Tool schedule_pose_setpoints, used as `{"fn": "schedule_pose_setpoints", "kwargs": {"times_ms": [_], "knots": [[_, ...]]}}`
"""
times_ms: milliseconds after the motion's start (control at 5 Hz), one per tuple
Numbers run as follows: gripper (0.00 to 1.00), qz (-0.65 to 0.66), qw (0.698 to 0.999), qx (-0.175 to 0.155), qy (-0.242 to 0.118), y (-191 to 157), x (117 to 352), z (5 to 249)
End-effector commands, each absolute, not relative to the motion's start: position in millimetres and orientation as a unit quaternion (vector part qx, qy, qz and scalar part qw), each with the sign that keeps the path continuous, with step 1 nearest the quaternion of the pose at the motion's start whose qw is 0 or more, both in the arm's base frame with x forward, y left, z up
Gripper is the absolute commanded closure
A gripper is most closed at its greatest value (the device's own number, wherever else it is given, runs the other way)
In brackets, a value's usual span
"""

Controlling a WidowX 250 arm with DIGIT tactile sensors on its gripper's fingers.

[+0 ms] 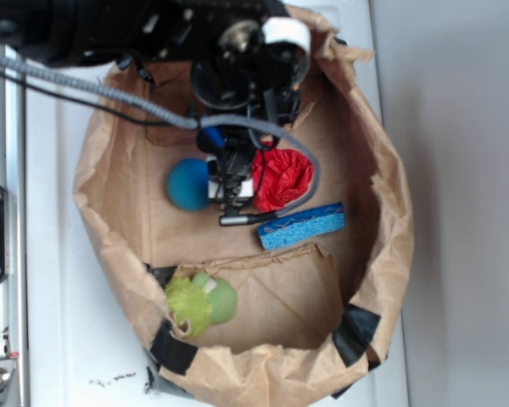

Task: Grab the blue ball.

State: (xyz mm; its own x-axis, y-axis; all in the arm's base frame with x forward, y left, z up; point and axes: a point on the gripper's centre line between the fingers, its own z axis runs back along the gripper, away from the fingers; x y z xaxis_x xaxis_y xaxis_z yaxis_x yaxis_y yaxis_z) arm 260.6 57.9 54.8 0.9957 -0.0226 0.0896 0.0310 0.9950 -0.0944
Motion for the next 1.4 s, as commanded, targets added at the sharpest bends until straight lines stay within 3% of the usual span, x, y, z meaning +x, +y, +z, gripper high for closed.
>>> {"fn": "schedule_pose_setpoints", "kwargs": {"times_ms": [0, 200, 400, 600, 800, 1000, 1200], "knots": [[0.0, -0.021, 0.998, -0.042, -0.051, 62, 248, 54], [0.0, -0.004, 0.998, -0.061, -0.033, 57, 234, 46], [0.0, -0.021, 0.996, -0.083, 0.009, 47, 222, 48], [0.0, -0.013, 0.996, -0.082, 0.031, 38, 217, 56], [0.0, -0.005, 0.996, -0.079, 0.041, 33, 221, 58], [0.0, -0.002, 0.997, -0.073, 0.028, 31, 227, 47], [1.0, 0.01, 0.997, -0.068, 0.026, 32, 237, 43]]}}
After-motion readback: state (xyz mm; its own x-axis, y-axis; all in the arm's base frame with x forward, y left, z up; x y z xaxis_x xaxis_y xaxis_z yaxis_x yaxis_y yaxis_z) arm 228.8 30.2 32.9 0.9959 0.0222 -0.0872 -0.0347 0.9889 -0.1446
